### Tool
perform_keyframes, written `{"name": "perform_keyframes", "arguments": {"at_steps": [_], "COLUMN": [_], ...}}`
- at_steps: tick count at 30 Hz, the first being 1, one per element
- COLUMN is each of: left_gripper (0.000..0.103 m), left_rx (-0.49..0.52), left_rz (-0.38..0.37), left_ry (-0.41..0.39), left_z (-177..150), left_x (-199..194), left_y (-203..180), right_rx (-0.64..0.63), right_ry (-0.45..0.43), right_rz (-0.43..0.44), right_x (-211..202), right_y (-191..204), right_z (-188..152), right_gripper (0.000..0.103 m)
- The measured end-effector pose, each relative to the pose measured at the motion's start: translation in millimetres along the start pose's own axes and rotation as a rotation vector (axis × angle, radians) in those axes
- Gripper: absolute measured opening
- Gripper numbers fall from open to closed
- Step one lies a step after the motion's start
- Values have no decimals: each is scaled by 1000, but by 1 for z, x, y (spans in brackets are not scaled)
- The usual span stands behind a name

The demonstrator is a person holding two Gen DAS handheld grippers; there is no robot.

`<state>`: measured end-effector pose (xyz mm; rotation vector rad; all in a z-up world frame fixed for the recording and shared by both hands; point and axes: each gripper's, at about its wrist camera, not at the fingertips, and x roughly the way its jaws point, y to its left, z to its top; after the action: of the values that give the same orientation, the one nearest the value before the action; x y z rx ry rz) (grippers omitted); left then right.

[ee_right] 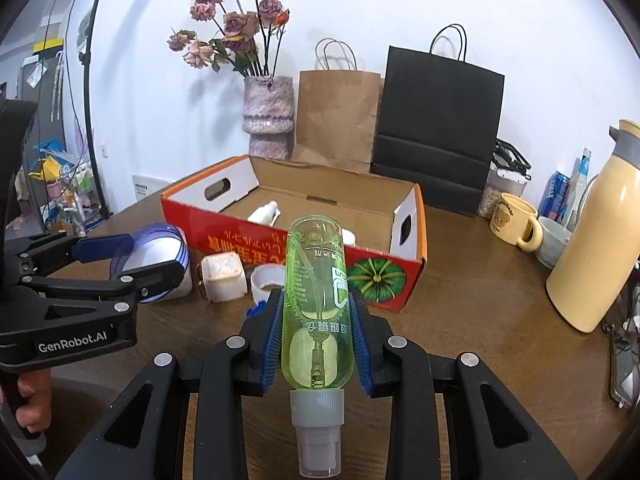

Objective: Organize rigid objects
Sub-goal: 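Lift the lid and the green bottle with both grippers toward the box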

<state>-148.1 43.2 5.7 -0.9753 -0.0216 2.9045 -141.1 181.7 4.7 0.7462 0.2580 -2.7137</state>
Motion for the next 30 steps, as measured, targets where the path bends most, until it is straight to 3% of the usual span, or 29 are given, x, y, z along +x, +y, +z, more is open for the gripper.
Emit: {"name": "perform_keyframes", "arguments": {"at_steps": [30], "left_gripper": [63], "left_rx": [-39], "left_rz": [5], "left_ry": [-106], "left_z": [84], "left_x": [28], "left_y": [17], "right_rx": [52], "right_ry": [-57], "right_rz": [-16], "right_x": [48], "right_y": [-10], "right_z": [76], "right_gripper": [35]}}
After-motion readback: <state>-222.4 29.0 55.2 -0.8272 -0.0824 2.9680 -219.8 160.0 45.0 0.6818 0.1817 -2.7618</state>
